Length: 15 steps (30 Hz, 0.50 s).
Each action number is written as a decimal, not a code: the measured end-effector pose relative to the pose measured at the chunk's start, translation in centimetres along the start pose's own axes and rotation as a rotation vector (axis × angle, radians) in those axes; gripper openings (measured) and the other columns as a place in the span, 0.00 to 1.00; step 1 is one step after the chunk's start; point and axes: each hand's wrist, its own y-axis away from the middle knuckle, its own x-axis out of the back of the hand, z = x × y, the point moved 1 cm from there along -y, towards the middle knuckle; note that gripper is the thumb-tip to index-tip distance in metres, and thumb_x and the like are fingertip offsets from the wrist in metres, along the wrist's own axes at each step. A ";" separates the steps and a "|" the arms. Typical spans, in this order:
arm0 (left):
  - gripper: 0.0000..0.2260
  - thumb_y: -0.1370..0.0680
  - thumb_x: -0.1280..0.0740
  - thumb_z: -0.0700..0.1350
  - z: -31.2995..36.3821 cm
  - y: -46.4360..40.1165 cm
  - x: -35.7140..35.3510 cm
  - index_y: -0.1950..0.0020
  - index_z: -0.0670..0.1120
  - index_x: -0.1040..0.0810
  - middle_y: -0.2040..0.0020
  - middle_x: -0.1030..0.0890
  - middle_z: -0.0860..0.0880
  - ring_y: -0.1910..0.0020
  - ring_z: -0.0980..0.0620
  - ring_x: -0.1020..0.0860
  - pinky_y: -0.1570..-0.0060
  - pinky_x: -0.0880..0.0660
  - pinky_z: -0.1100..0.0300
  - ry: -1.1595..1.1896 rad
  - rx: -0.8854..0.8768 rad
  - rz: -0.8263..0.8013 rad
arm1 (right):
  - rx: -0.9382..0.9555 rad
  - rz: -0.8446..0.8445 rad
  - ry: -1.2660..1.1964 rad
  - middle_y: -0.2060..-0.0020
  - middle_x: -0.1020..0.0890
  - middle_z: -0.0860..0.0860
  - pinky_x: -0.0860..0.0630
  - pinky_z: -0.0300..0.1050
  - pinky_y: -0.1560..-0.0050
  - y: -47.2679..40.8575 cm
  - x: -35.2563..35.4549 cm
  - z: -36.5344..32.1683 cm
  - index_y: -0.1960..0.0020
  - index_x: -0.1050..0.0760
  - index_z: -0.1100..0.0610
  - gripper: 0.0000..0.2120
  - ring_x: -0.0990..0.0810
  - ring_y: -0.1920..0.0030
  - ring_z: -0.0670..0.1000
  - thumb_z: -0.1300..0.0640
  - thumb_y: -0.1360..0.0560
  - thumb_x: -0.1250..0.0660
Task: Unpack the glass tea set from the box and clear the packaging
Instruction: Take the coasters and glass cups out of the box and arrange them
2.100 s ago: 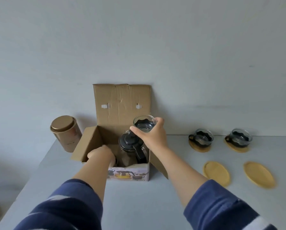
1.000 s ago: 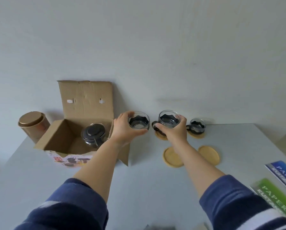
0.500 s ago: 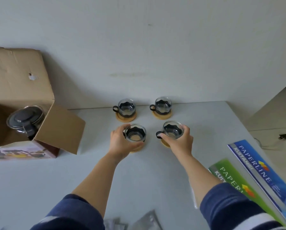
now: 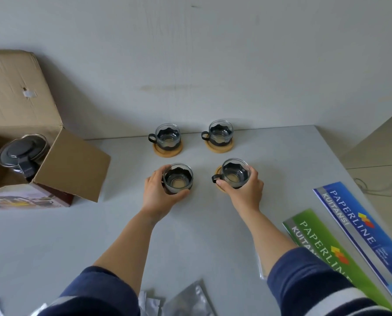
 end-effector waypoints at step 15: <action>0.38 0.30 0.28 0.59 1.8 -1.0 5.1 0.26 0.47 0.38 0.28 0.34 0.49 0.27 0.49 0.39 0.31 0.38 0.51 -0.204 -0.077 -0.043 | 0.175 -0.207 0.374 0.24 0.43 0.52 0.48 0.54 0.25 1.2 3.0 -7.1 0.23 0.50 0.52 0.54 0.47 0.24 0.56 0.43 0.38 0.22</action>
